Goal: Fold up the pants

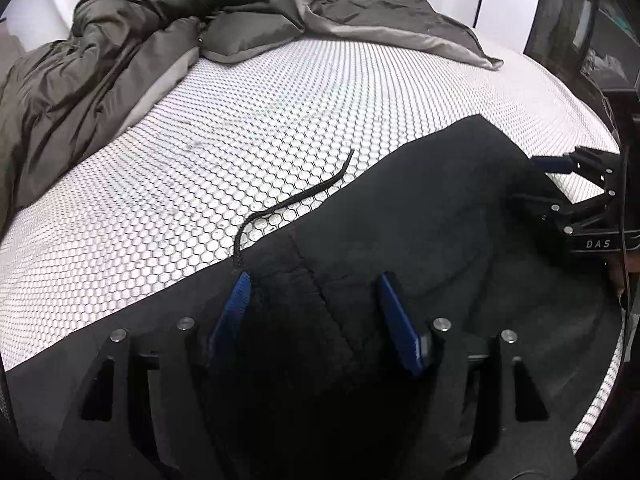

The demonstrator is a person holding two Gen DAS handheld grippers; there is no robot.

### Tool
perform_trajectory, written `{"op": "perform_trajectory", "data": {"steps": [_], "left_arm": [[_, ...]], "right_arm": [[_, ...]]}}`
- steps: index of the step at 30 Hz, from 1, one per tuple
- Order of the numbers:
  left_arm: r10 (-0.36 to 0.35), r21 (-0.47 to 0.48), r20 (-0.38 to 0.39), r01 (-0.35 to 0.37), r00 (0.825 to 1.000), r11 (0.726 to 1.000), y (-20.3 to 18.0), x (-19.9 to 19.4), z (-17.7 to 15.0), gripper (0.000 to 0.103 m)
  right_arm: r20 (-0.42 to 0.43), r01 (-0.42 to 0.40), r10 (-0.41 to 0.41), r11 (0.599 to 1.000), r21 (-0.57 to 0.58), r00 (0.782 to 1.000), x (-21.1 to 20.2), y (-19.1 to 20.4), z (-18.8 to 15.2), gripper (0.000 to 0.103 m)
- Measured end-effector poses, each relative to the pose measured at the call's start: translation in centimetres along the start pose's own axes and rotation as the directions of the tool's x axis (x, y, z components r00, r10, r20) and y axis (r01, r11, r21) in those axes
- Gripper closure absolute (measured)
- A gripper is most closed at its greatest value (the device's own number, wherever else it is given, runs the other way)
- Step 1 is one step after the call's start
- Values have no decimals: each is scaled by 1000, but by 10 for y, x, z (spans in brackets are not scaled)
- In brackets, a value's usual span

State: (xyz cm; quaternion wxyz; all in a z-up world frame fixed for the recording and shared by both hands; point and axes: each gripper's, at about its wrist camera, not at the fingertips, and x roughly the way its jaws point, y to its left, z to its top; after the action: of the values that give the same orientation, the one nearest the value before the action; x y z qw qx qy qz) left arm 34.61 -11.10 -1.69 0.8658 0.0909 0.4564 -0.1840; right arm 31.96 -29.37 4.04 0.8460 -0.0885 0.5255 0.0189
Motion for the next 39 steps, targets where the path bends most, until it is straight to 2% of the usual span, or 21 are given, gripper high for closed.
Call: {"op": "perform_trajectory", "data": {"steps": [2,4,7,9,10,11,13,14,16,17,19,21,23,26,28,29,31,33,35,38,39], "left_arm": [[34,11,22,-35,999,999,-1,-15,5,40],[79,9,89,-80,993,997,-3,-34,11,40],[57,-33,117,-54,992,998,-3,-38,20,40],[62,-39,76,-59,995,997,-3,-19,22,44],[75,-34,39,-74,996,997,-4,-6,21,49],[86,-37,-6,-86,996,996,-1,10,18,49],[46,-72,-15,-47,999,996,7,22,13,46],[25,-91,-13,-26,1000,996,12,22,11,44],[0,-107,-5,-1,1000,994,17,20,9,42],[0,-112,-8,-1,1000,994,19,19,7,41],[4,-125,-7,-5,1000,992,20,13,4,41],[57,-111,9,-56,998,992,16,-3,4,42],[102,-48,65,-99,993,994,0,-31,1,43],[50,13,124,-52,991,999,-24,-59,-12,43],[-7,77,98,0,995,997,-43,-55,-25,43],[-12,111,68,4,998,994,-51,-46,-31,43],[37,154,14,-39,999,987,-58,-22,-40,42],[6,157,19,-9,1000,988,-53,-16,-43,41],[-11,145,26,7,1000,989,-50,-21,-43,41],[-2,142,32,-3,999,990,-50,-24,-44,39],[9,142,32,-14,999,990,-52,-26,-44,39]], "right_arm": [[22,-27,27,1000,11,999,-11,1,0,23],[59,-47,47,999,10,997,-22,7,5,23],[132,-123,121,992,8,984,-35,26,16,23],[151,-177,175,984,2,973,-29,46,26,23],[145,-185,184,983,-1,972,-23,54,30,23],[119,-181,181,983,-11,976,-8,61,41,23],[61,-122,124,992,-36,990,17,67,45,23],[33,-40,41,998,-51,999,26,65,37,23],[37,27,-26,999,-20,999,27,49,32,23],[25,63,-64,997,39,998,27,30,32,23],[7,157,-158,983,100,987,25,1,28,23],[11,95,-98,981,169,995,18,-16,25,24],[38,38,-46,981,190,998,3,-19,23,24],[127,-93,84,993,66,988,-30,8,19,23],[129,-179,179,984,-14,975,-39,28,11,21],[116,-204,207,978,-42,971,-38,37,8,21],[52,-222,227,970,-95,972,-21,61,0,21],[-28,-136,134,980,-144,991,3,72,-14,22],[-6,-83,83,982,-167,997,3,64,-21,22],[8,76,-76,990,-116,997,-8,25,-33,21],[5,97,-97,992,-86,995,-9,14,-38,21]]}}
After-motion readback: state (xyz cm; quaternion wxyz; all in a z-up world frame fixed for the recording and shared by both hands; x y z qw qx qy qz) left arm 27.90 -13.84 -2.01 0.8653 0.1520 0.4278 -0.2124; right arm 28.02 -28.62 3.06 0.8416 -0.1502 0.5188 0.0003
